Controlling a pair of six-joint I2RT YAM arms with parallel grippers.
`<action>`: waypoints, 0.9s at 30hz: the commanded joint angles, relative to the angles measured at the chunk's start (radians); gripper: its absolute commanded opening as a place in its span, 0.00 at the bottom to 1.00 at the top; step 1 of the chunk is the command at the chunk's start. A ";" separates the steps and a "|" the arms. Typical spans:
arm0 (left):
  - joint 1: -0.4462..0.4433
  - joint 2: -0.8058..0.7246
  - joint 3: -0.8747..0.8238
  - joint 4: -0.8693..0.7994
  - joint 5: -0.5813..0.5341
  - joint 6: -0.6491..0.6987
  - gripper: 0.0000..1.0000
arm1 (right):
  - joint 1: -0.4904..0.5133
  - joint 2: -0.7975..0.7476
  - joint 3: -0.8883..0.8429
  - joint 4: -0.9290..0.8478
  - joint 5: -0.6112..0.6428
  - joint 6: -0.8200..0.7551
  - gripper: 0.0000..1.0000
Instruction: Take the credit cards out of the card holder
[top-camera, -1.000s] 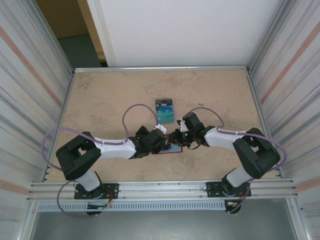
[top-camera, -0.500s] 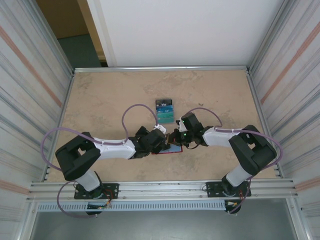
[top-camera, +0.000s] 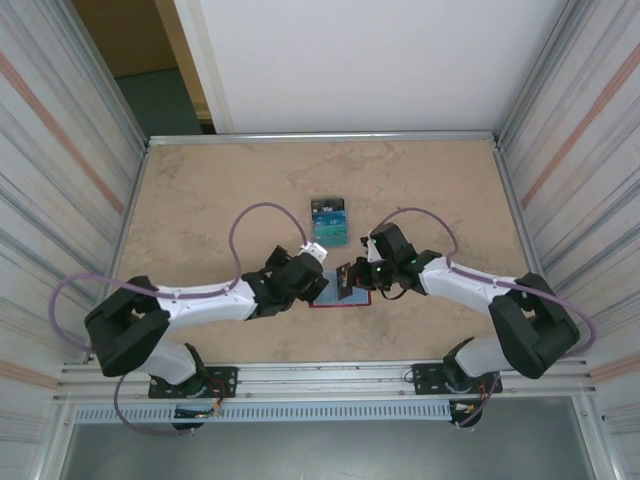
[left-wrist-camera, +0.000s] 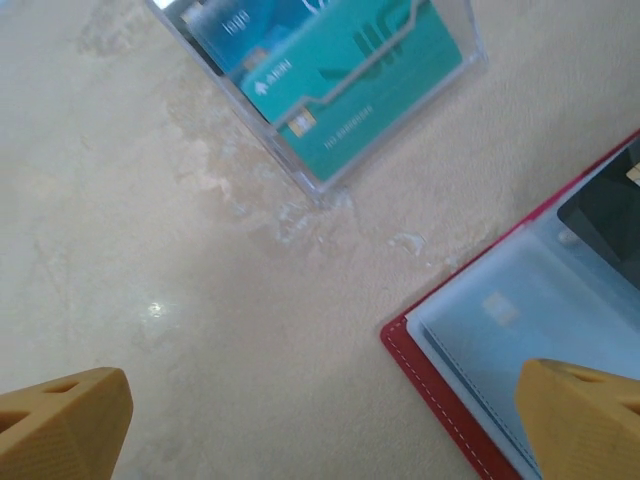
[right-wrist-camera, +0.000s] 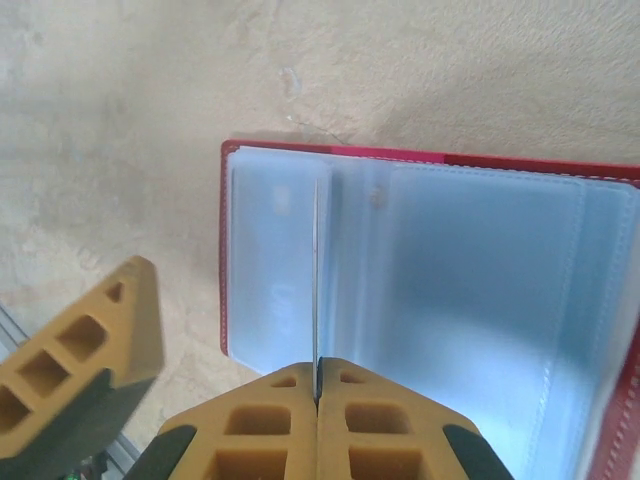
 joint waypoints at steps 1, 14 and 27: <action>0.012 -0.089 -0.015 -0.033 -0.050 -0.034 0.99 | 0.008 -0.071 0.046 -0.079 0.040 -0.088 0.01; 0.185 -0.480 -0.130 0.065 0.363 0.070 0.98 | 0.148 -0.176 0.178 -0.162 0.039 -0.442 0.00; 0.491 -0.545 -0.094 -0.017 1.220 0.269 0.82 | 0.180 -0.192 0.284 -0.279 -0.117 -0.759 0.00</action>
